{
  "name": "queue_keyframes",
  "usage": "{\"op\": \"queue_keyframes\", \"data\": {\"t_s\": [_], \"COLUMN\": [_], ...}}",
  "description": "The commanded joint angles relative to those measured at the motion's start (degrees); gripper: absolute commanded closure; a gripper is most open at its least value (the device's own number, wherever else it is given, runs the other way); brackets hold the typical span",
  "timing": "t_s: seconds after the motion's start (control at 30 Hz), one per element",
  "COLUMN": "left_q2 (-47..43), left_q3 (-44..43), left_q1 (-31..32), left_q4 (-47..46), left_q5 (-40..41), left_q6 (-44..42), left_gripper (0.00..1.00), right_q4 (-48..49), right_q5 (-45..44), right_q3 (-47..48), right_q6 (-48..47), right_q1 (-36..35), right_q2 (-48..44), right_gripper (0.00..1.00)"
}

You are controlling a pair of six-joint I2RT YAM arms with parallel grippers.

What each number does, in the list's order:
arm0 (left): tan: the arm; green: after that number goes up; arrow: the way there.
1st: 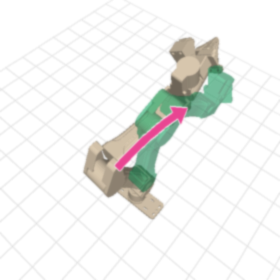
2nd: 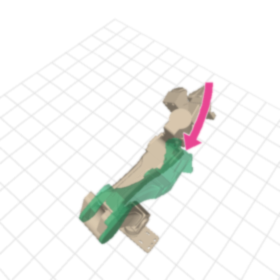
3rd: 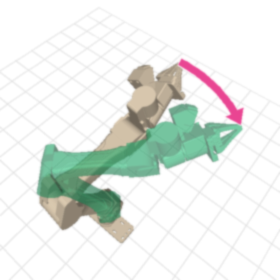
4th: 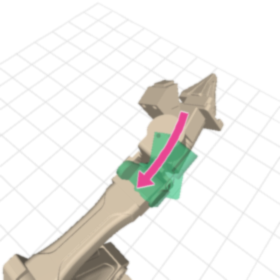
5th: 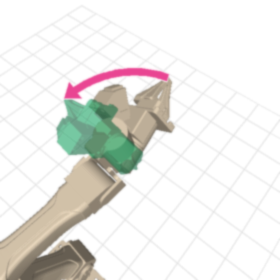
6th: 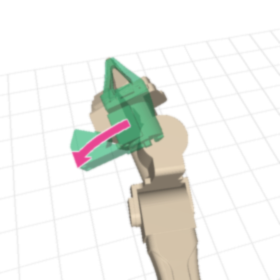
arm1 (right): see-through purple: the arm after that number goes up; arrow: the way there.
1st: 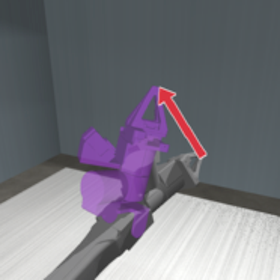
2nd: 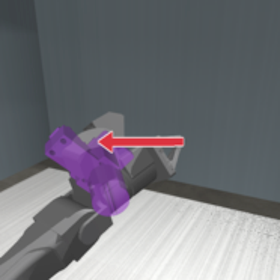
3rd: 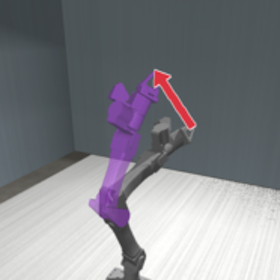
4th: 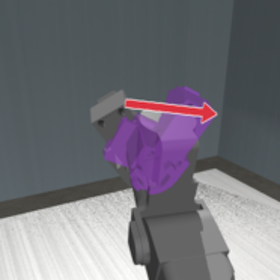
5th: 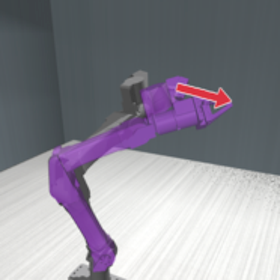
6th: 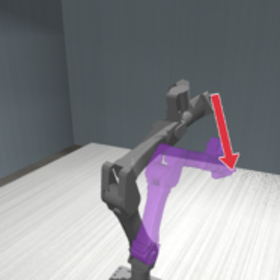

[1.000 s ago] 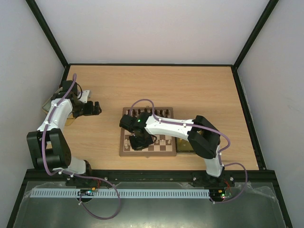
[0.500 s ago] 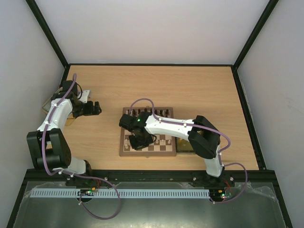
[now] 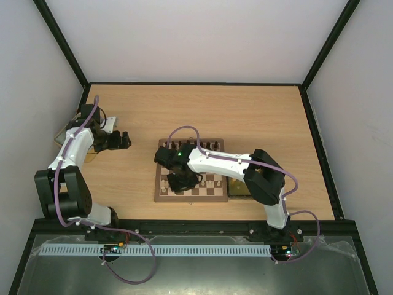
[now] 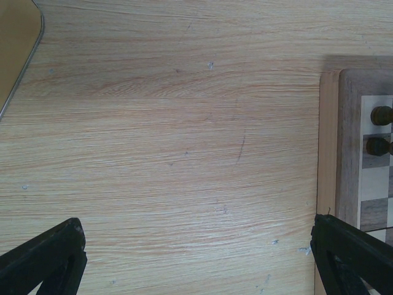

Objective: Set up the chess pieces on the board
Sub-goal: Place the chess piece on the chessboard.

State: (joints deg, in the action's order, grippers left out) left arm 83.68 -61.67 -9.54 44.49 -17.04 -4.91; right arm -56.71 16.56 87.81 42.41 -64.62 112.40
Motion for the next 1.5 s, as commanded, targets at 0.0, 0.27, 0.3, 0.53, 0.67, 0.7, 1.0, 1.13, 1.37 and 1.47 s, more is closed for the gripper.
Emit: {"op": "queue_keyframes", "data": {"t_s": [0.0, 0.27, 0.3, 0.53, 0.67, 0.7, 1.0, 1.13, 1.37, 1.47], "left_q2": [0.0, -0.1, -0.1, 0.0, 0.2, 0.2, 0.4, 0.4, 0.0, -0.1], "left_q3": [0.3, 0.4, 0.4, 0.3, 0.3, 0.3, 0.3, 0.3, 0.4, 0.5], "left_q1": [0.1, 0.1, 0.1, 0.1, 0.1, 0.1, 0.2, 0.1, 0.1, 0.1], "left_q4": [0.5, 0.4, 0.5, 0.4, 0.4, 0.4, 0.4, 0.4, 0.4, 0.5], "left_q5": [-0.4, -0.3, -0.2, -0.2, -0.2, -0.2, -0.3, -0.3, -0.3, -0.3], "left_q6": [0.2, 0.2, 0.2, 0.2, 0.2, 0.2, 0.2, 0.2, 0.2, 0.2], "left_gripper": [0.00, 0.00, 0.01, 0.00, 0.00, 0.00, 0.00, 0.00, 0.00, 0.01], "right_q4": [-1.3, -0.7, -0.6, -0.6, -0.5, -0.6, -1.6, -1.7, -1.9, -1.9], "right_q5": [-1.3, -1.6, -1.6, -1.3, -1.3, -1.4, -1.6, -1.2, -0.9, -0.7], "right_q3": [1.2, 2.4, 2.4, 2.6, 2.6, 2.6, 4.2, 3.3, 0.9, 0.3], "right_q6": [-0.8, -1.0, -1.0, -1.5, -1.7, -1.7, -1.6, -1.5, -1.2, -1.0], "right_q1": [0.7, 1.2, 1.2, 1.5, 1.5, 1.5, 1.6, 1.5, 1.5, 1.1], "right_q2": [-0.2, 1.1, 1.3, 2.5, 2.8, 2.8, 1.7, 0.9, -0.8, -1.2], "right_gripper": [0.67, 0.69, 0.70, 0.75, 0.81, 0.83, 0.85, 0.86, 0.86, 0.86]}}
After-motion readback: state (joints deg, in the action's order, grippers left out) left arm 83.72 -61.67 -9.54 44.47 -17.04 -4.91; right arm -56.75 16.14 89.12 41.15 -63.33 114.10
